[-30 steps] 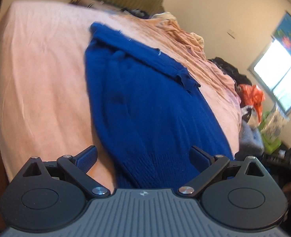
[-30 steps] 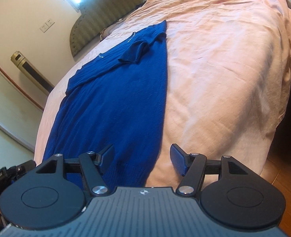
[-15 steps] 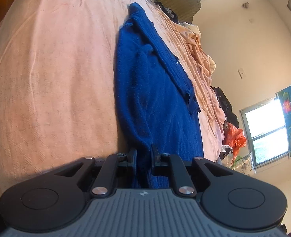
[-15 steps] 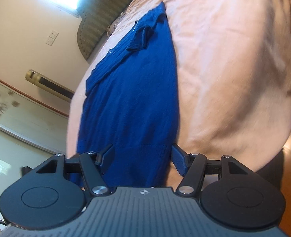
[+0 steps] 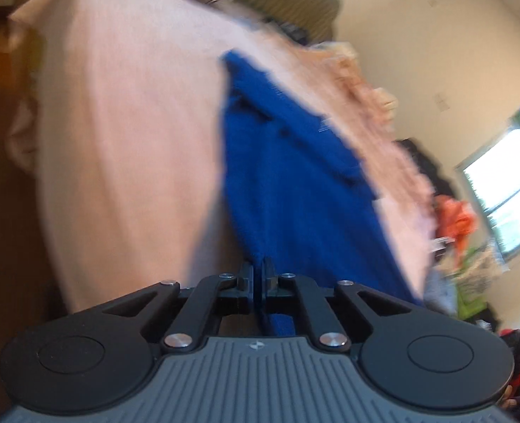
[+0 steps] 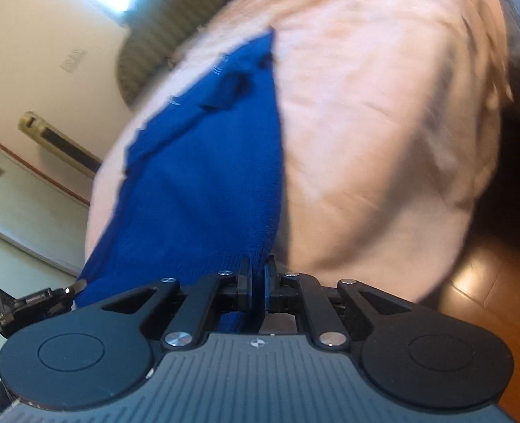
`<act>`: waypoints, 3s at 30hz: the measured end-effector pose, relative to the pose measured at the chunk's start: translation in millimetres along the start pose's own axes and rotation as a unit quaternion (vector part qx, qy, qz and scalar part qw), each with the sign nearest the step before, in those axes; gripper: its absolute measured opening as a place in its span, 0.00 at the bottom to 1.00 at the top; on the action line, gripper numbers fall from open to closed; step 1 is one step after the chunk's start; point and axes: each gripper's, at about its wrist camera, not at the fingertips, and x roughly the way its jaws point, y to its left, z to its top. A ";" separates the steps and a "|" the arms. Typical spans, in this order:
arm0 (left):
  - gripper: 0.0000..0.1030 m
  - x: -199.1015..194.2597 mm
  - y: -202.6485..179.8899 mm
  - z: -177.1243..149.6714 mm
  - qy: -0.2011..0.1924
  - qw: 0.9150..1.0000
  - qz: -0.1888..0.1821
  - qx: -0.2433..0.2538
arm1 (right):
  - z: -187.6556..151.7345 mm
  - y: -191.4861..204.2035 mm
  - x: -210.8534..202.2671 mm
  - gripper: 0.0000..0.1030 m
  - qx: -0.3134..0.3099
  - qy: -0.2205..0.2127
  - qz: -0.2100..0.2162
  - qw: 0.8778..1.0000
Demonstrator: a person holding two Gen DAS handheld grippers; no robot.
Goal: Fold small clothes
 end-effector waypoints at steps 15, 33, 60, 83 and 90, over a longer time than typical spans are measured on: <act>0.73 4.1 0.9 -30.6 0.026 0.996 -0.079 -0.021 | -14.5 1.0 16.7 0.49 -0.015 0.020 -0.009 1.000; 0.03 -16.1 -1.3 -33.8 0.051 0.995 0.012 0.080 | -28.8 9.5 3.7 0.09 -0.061 0.046 -0.004 0.997; 0.04 4.8 -2.2 -37.8 0.080 0.995 -0.063 0.023 | -22.9 -12.4 6.8 0.10 0.009 0.045 0.050 0.998; 0.05 99.4 -58.3 202.9 -0.058 0.987 -0.148 0.025 | 259.0 41.1 90.8 0.10 0.022 -0.133 0.195 0.971; 0.05 206.4 -54.2 272.5 -0.066 0.993 -0.091 0.019 | 339.3 16.5 215.2 0.10 0.065 -0.101 0.114 0.986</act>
